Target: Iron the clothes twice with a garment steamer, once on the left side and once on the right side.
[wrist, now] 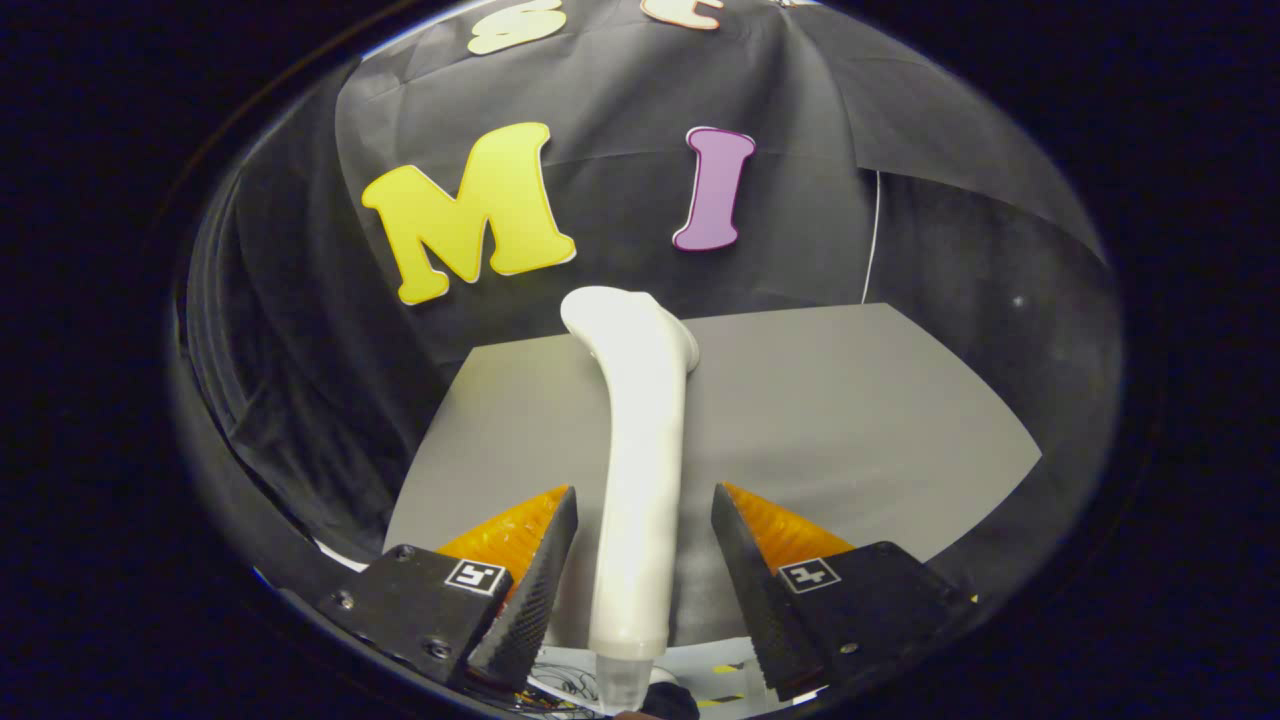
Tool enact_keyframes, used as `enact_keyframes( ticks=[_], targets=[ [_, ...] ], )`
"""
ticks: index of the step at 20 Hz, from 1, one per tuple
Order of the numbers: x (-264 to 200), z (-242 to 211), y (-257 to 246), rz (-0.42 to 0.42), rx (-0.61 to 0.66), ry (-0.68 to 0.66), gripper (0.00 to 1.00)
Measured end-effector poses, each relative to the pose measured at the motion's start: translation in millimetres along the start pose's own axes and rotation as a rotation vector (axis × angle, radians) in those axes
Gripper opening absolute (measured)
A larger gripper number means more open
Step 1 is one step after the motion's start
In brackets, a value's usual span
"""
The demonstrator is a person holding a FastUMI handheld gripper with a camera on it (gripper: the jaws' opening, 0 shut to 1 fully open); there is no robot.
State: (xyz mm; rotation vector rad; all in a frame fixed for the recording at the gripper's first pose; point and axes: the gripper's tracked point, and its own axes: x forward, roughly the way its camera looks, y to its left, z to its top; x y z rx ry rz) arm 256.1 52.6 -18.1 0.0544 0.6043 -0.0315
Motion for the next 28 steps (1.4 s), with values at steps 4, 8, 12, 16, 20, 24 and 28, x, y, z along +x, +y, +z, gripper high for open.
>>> enact_keyframes(
  ticks=[4,8,12,16,20,24,28],
  targets=[
    [9,-3,2,-0.047,-0.028,0.004,0.69],
    [13,1,3,-0.065,-0.019,-0.02,0.52],
    [11,1,6,-0.058,0.03,-0.03,0.39],
    [-5,-8,13,-0.006,0.101,-0.029,0.37],
    [-31,-9,26,0.071,0.144,-0.071,0.37],
    [-67,2,42,0.14,0.153,-0.173,0.37],
    [-100,2,64,0.215,0.165,-0.203,0.36]
  ],
)
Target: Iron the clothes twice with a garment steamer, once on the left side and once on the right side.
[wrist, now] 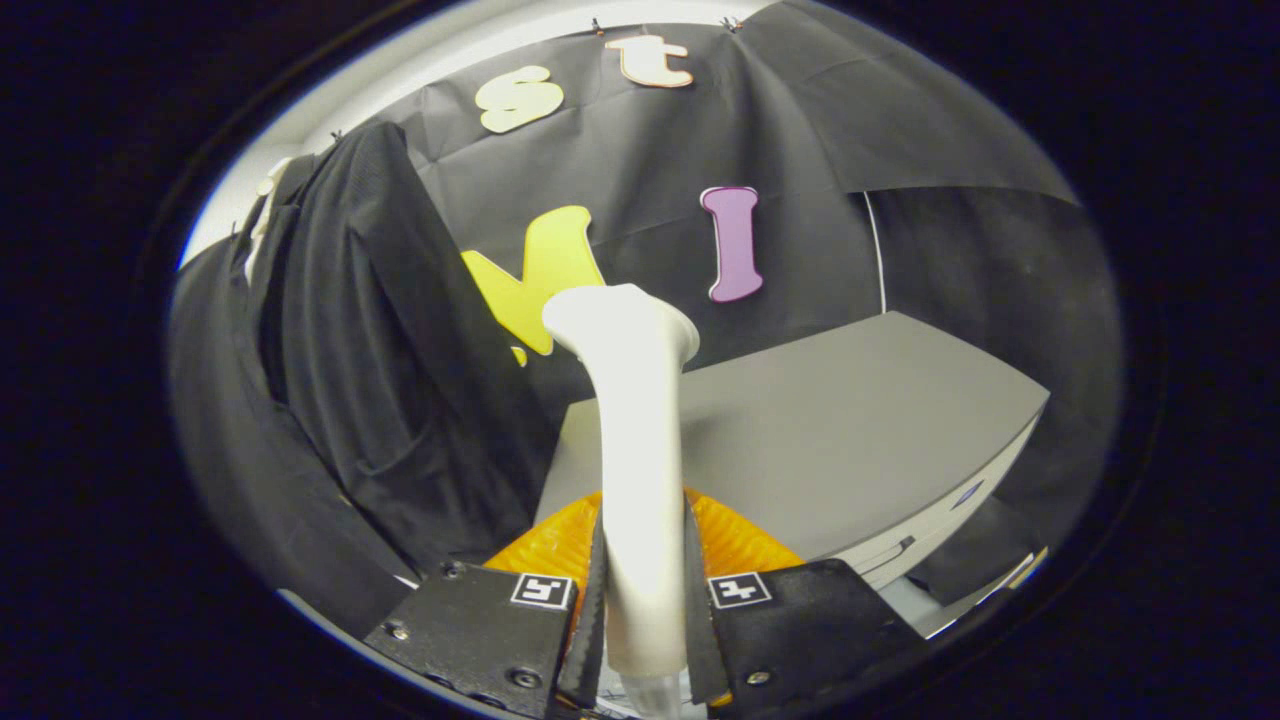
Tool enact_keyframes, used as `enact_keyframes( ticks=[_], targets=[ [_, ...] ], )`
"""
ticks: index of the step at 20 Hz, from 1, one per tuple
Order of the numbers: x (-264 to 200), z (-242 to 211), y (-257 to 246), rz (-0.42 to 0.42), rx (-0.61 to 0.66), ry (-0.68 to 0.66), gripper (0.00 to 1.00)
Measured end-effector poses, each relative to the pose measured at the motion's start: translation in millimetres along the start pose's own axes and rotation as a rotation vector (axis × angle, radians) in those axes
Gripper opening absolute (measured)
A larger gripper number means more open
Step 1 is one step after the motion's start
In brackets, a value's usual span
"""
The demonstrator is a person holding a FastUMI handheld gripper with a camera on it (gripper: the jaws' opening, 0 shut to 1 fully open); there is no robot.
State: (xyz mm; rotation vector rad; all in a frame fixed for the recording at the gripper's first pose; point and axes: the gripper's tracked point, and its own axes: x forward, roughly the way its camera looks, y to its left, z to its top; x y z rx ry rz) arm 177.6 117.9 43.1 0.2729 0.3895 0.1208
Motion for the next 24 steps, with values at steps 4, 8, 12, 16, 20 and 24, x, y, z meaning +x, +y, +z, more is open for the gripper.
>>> enact_keyframes(
  ticks=[4,8,12,16,20,24],
  targets=[
    [-29,8,32,0.063,0.051,-0.068,0.36],
    [-63,21,71,0.107,0.024,-0.151,0.36],
    [-92,29,108,0.132,0.035,-0.223,0.36],
    [-105,50,145,0.15,0.026,-0.313,0.36],
    [-115,86,184,0.184,0.005,-0.469,0.36],
    [-122,117,226,0.25,-0.034,-0.631,0.36]
  ],
)
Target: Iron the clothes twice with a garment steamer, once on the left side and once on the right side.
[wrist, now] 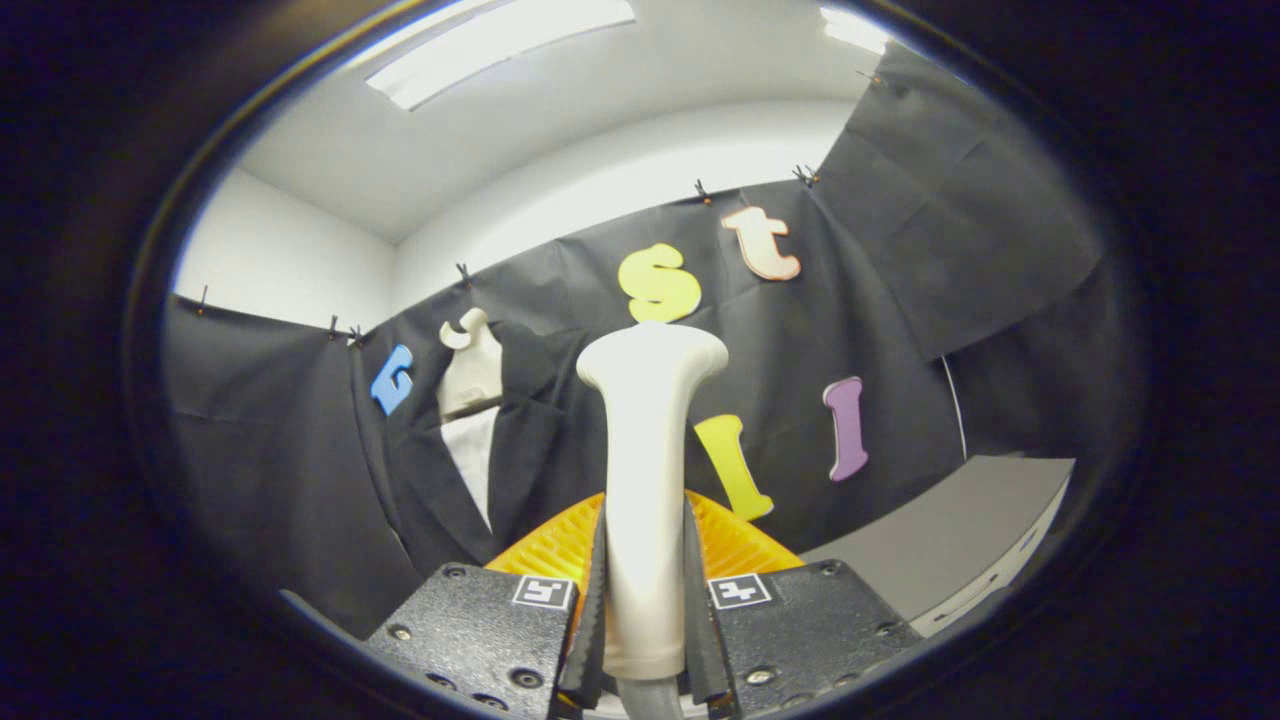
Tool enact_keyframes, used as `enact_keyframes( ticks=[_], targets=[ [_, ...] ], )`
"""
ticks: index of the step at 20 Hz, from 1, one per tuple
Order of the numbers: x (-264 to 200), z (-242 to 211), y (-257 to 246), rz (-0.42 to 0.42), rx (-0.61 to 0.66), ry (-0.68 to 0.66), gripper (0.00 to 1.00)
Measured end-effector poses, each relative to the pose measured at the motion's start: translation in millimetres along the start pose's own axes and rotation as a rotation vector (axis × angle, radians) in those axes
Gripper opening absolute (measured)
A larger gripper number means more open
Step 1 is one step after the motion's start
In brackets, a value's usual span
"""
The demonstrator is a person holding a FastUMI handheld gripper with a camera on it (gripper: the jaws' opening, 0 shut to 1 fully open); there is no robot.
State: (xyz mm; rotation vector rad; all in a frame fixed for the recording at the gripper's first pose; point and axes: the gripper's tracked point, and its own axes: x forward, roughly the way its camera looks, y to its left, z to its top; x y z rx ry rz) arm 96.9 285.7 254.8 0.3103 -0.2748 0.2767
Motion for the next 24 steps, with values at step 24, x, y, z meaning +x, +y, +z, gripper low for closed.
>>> enact_keyframes(
  ticks=[24],
  targets=[
    [29,-50,32,0.084,-0.019,0.115,0.36]
  ],
)
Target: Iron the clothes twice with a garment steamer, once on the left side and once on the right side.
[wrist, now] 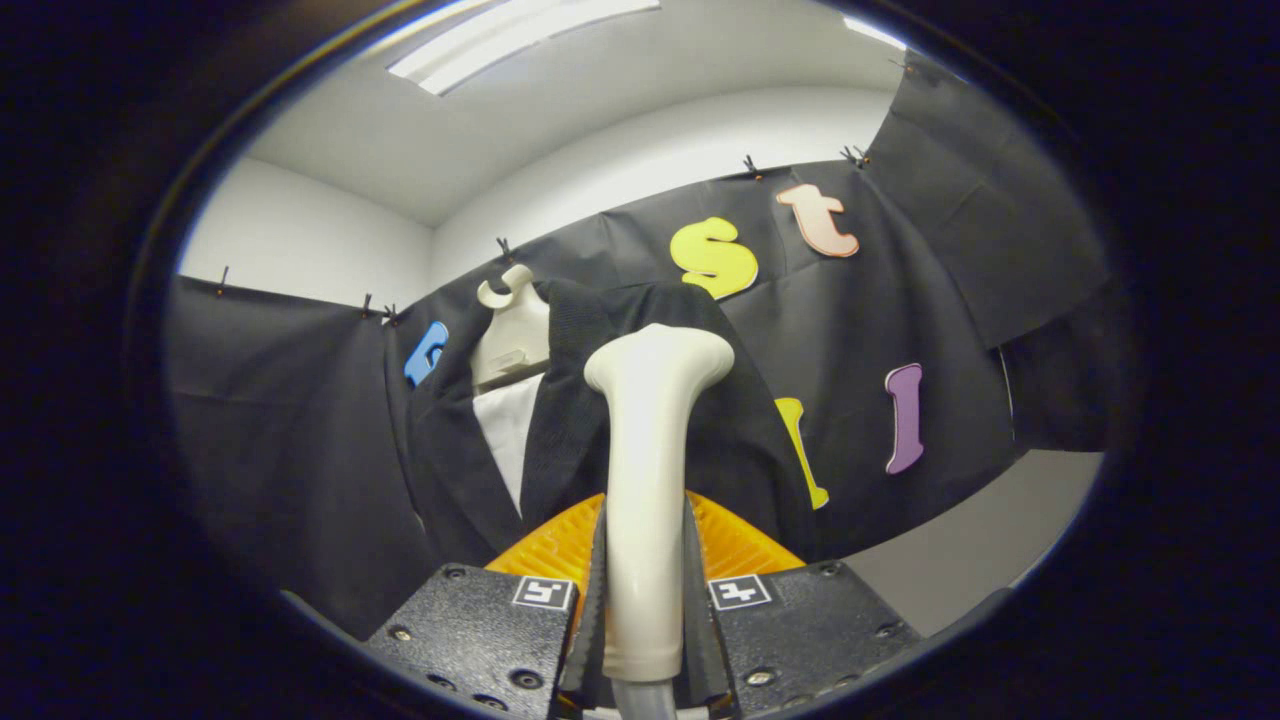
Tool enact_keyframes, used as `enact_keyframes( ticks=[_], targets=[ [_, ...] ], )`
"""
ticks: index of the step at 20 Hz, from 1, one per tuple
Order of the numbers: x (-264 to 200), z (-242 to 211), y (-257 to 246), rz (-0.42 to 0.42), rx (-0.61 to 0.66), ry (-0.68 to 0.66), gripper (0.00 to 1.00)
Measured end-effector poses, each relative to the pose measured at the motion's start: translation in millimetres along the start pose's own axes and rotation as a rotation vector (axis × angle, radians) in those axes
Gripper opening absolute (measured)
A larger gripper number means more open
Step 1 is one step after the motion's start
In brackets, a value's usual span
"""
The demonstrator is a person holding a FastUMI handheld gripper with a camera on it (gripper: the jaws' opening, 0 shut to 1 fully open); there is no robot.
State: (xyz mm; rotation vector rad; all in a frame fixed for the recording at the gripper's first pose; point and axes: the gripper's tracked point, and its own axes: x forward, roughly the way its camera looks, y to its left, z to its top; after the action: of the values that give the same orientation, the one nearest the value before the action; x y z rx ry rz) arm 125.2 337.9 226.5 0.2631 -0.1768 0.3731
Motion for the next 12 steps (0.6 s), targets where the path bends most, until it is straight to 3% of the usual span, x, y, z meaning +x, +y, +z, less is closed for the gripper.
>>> enact_keyframes(
  ticks=[12],
  targets=[
    [-49,-66,-5,-0.017,-0.042,0.13,0.36]
  ],
)
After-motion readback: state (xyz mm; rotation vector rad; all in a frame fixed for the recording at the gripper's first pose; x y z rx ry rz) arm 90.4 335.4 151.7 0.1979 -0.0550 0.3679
